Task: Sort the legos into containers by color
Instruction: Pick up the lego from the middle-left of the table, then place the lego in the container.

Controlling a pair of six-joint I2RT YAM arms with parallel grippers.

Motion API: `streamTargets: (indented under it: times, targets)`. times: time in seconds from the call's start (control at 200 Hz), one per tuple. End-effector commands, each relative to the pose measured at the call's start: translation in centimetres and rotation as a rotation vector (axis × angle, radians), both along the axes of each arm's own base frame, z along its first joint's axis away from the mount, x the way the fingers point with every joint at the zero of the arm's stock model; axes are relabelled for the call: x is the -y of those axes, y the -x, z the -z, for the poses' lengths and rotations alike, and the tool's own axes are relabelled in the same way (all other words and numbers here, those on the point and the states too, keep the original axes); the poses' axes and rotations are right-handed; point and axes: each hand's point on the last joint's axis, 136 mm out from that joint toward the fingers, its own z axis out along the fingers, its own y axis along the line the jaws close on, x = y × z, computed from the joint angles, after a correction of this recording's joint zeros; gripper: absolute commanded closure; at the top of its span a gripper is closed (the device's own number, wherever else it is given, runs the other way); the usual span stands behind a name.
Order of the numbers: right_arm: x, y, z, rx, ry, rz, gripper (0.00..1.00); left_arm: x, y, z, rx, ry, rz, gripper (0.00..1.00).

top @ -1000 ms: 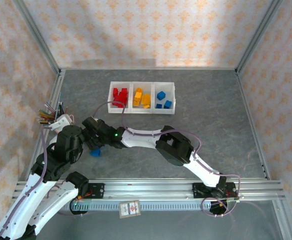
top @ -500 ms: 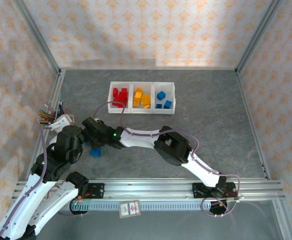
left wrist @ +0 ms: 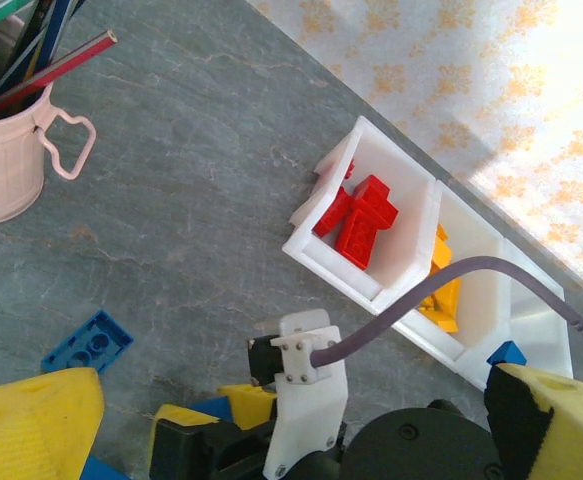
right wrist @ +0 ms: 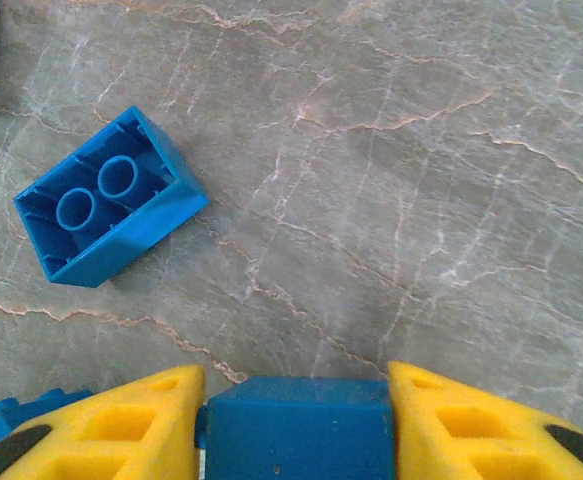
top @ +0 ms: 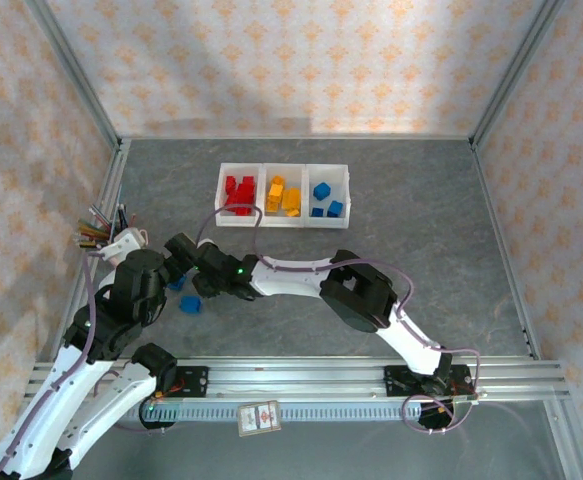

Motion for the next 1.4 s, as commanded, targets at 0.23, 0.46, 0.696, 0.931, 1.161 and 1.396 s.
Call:
streamTargets:
  times: [0.23, 0.46, 0.696, 0.931, 1.161, 1.396]
  targets:
    - [3.7, -1.8, -7.2, 0.025, -0.122, 0.096, 0.59, 0.7, -0.7, -1.2, 0.031, 0.020, 0.025, 0.01]
    - [9.9, -5.3, -10.1, 0.032, -0.175, 0.231, 0.60, 2.6, -2.1, -1.0, 0.034, 0.043, 0.093, 0.01]
    - [19.3, -11.6, -12.8, 0.073, -0.208, 0.441, 0.61, 5.4, -4.3, -0.9, 0.039, 0.065, 0.201, 0.01]
    - [27.6, -18.2, -13.2, 0.138, -0.174, 0.638, 0.61, 7.7, -6.5, -0.4, 0.043, 0.078, 0.271, 0.01]
    - [30.8, -23.8, -10.6, 0.156, -0.092, 0.721, 0.61, 9.1, -8.1, 0.2, 0.029, 0.070, 0.307, 0.01]
    - [30.7, -25.8, -10.2, 0.169, -0.051, 0.713, 0.46, 8.8, -8.4, 0.4, 0.025, 0.046, 0.294, 0.01]
